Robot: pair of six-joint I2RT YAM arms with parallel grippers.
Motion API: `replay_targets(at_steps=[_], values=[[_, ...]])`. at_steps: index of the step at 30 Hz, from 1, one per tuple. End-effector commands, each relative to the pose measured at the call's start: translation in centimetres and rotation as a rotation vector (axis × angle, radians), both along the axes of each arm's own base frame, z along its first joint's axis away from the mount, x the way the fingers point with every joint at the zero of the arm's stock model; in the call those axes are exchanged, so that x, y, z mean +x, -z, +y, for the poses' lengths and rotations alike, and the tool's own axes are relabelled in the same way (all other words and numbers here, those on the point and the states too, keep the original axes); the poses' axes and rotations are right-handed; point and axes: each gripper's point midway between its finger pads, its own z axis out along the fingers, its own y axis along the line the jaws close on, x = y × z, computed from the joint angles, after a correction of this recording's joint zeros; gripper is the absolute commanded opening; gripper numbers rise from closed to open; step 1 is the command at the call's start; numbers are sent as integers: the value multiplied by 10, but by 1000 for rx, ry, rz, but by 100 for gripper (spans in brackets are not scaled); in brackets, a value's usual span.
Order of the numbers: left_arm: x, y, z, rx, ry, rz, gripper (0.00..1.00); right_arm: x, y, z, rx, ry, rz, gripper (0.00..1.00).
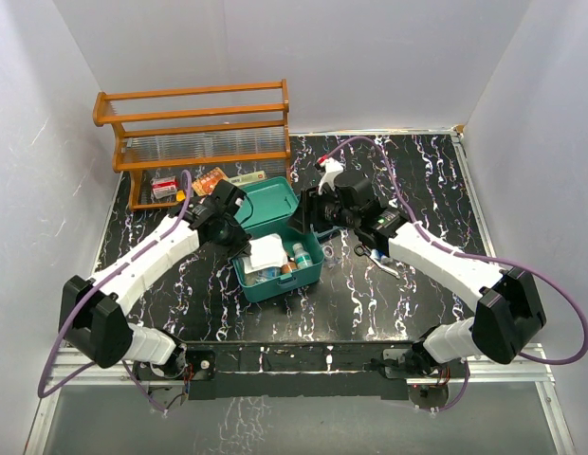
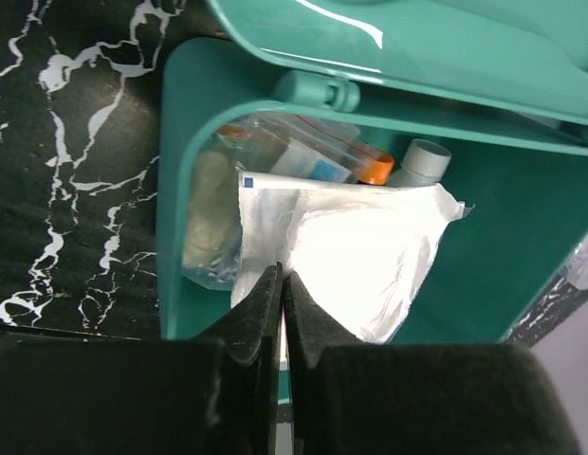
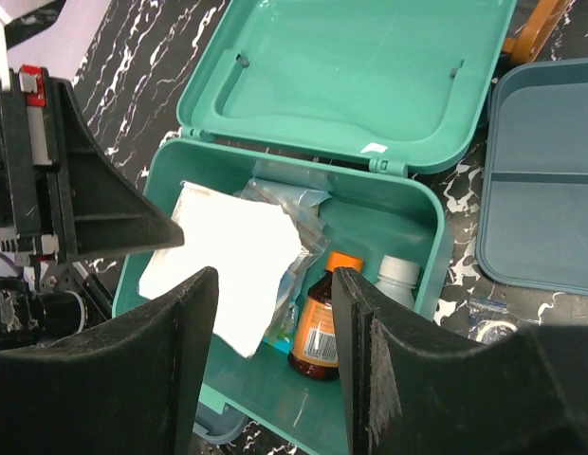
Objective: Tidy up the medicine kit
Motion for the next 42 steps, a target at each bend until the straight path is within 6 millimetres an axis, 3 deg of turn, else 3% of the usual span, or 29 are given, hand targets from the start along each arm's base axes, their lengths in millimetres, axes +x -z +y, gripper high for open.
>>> replay_targets(at_steps=[1,6,12,16,20,23,31,38,42], values=[[-8,10,16,73,-52,27,0,-4,-21,5,26,-34,-90,50],[-2,33,11,79,-47,48,0,-5,-18,7,12,-39,-92,50],[-1,51,20,164,-45,81,0,-5,-15,9,4,-48,-90,50],[-3,54,22,185,-35,109,8,-3,-11,11,-9,-51,-76,50],[-1,39,25,207,-39,103,25,-1,-9,14,-12,-57,-68,50],[4,23,26,207,-43,76,31,-2,-7,17,-15,-64,-66,50],[15,-22,18,138,-36,-33,35,-2,-5,25,-35,-81,-73,50],[18,-59,44,145,-79,-255,42,-4,17,44,-144,-129,-62,46],[11,-62,59,163,-84,-308,43,-16,39,58,-214,-191,-50,42]])
